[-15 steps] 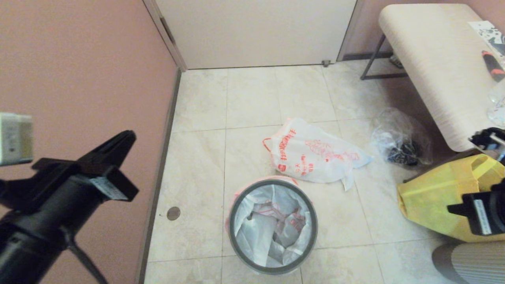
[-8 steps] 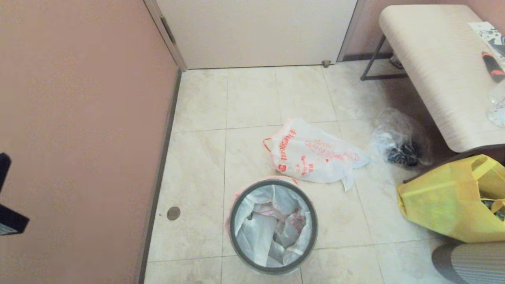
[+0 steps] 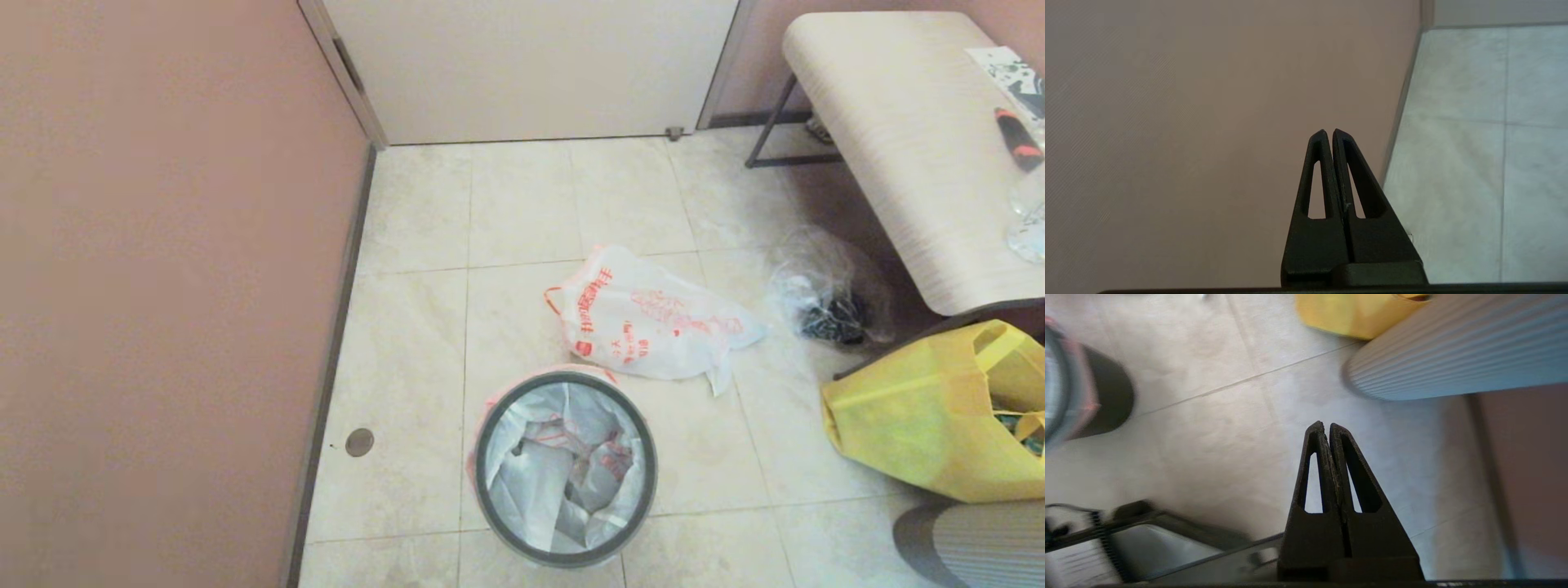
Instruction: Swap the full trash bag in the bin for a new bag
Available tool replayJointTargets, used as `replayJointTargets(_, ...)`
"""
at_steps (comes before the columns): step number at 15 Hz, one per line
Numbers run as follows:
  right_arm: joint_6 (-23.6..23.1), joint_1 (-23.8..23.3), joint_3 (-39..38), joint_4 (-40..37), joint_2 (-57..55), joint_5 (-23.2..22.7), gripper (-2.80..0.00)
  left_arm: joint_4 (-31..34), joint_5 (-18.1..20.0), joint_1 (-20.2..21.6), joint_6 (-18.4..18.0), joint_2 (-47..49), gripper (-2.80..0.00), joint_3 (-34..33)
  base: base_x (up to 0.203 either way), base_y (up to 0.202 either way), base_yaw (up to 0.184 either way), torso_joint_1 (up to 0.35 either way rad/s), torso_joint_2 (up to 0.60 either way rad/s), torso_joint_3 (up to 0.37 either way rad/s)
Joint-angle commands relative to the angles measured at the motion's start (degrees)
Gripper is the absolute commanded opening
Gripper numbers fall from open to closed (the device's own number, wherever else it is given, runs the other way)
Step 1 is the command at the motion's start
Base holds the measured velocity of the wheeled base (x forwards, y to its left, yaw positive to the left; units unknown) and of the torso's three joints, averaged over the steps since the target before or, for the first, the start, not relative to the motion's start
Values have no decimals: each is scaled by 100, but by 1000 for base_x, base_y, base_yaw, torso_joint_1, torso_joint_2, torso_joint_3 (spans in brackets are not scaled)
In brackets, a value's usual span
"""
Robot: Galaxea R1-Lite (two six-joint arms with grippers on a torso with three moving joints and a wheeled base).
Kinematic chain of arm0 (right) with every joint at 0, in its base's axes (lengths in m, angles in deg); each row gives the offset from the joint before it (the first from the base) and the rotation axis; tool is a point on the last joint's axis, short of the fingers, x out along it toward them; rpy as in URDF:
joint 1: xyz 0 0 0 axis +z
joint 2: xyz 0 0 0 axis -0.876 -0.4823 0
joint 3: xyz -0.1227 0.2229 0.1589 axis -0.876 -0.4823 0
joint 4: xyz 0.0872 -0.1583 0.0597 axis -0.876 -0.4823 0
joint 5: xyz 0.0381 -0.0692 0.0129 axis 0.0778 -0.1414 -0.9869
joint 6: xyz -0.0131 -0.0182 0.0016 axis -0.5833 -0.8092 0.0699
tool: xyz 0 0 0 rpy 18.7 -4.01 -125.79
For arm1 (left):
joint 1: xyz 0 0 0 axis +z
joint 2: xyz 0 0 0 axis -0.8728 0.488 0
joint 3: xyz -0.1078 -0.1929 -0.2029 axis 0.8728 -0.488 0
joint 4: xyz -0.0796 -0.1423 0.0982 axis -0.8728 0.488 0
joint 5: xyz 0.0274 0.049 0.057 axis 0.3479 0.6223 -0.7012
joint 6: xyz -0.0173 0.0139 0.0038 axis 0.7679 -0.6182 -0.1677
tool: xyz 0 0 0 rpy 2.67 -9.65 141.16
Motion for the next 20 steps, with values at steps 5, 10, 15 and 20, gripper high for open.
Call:
replayJointTargets(5, -646, -197, -1299, 864, 1483, -73, -280, 2536, 1378, 196, 765, -1989, -280, -17, 0, 0, 0, 0, 0, 0)
replayJointTargets(10, -876, -200, -3228, 4231, 1516, -1259, -280, 3441, 2895, 225, 1087, -2413, -280, -40, 0, 0, 0, 0, 0, 0)
replayJointTargets(15, -929, -181, -3520, 4392, 1517, -1751, -280, 4071, 3180, 225, 990, -2413, -280, -40, 0, 0, 0, 0, 0, 0)
replayJointTargets(20, -857, -157, -3520, 4392, 1517, -1744, -280, 4056, 3227, 225, 1175, -2413, -280, -40, 0, 0, 0, 0, 0, 0)
